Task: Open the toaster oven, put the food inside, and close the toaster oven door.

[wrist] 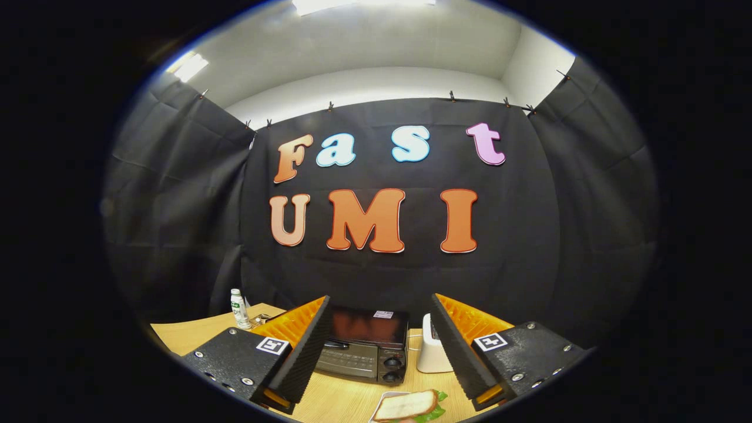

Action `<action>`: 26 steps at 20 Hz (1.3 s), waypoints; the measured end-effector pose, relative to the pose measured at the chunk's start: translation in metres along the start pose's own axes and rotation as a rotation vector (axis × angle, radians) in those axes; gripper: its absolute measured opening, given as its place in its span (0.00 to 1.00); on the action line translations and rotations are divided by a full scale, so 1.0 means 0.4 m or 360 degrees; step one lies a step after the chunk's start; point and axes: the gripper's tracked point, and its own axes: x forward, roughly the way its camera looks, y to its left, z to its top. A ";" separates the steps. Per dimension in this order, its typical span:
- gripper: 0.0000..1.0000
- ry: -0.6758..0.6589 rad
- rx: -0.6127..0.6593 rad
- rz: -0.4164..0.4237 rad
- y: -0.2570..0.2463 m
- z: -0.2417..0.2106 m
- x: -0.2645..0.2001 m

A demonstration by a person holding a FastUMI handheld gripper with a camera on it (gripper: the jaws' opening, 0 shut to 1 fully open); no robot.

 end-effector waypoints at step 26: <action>0.99 0.0305 0.0133 0.0072 0.195 -0.268 0.185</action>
